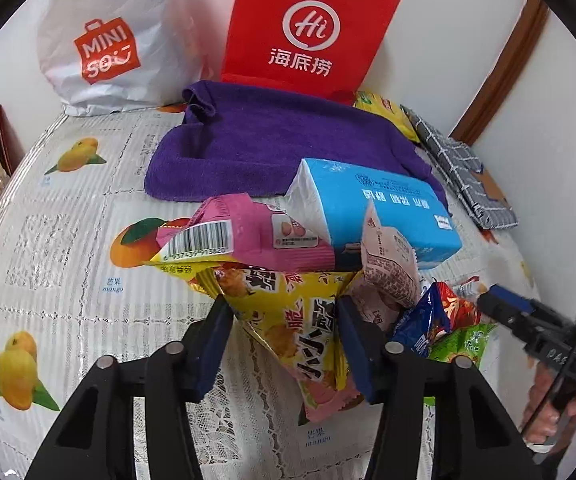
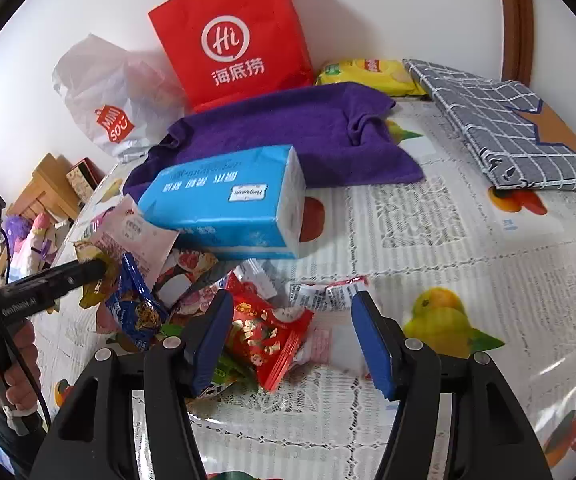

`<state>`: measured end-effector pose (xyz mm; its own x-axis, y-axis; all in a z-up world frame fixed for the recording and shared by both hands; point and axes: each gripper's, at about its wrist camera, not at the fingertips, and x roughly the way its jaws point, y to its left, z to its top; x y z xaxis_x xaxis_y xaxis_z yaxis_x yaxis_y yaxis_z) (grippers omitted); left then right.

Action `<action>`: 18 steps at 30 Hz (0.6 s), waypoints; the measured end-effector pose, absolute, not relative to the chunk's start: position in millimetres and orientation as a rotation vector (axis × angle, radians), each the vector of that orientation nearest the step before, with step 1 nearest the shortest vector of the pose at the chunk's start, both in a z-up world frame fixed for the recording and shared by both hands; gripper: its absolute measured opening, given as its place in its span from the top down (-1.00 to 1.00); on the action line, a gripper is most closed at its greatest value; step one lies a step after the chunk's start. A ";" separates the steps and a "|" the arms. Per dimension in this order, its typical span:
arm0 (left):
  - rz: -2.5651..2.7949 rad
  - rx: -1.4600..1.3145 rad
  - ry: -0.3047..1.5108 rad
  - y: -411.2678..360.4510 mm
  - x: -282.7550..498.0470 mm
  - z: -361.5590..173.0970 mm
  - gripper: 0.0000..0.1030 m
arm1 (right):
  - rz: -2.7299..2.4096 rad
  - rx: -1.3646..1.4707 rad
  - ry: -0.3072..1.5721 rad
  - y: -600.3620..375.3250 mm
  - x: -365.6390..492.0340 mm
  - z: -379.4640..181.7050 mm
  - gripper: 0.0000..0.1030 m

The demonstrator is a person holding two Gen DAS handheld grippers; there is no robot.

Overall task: Organize snacks
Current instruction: 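Grasp the yellow chip bag with the left tool while the right tool grasps the red snack packet, then carry the yellow bag with the left tool while the right tool carries the red packet over the purple towel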

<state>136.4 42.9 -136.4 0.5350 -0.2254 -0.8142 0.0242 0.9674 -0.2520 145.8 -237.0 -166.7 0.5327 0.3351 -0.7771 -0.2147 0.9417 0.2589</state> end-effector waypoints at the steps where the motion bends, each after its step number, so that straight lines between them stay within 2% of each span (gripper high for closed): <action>1: -0.149 -0.224 0.995 44.5 135.3 -135.6 0.04 | 0.337 0.135 0.962 -234.6 146.3 -168.6 -0.19; 8: -0.140 -0.231 0.980 54.4 130.2 -127.3 0.04 | 0.364 0.098 0.980 -220.4 149.3 -176.9 -0.20; 12: -0.138 -0.240 0.983 57.8 128.2 -127.5 0.04 | 0.349 0.065 0.975 -213.7 149.3 -181.8 -0.29; 18: -0.142 -0.251 0.984 58.3 123.7 -127.1 0.04 | 0.346 -0.083 0.998 -199.9 137.9 -179.8 -0.30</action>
<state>123.7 58.3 -127.1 0.5475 -0.2314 -0.8042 0.0050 0.9619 -0.2733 137.9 -199.9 -179.8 0.4925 0.2473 -0.8344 -0.3222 0.9425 0.0891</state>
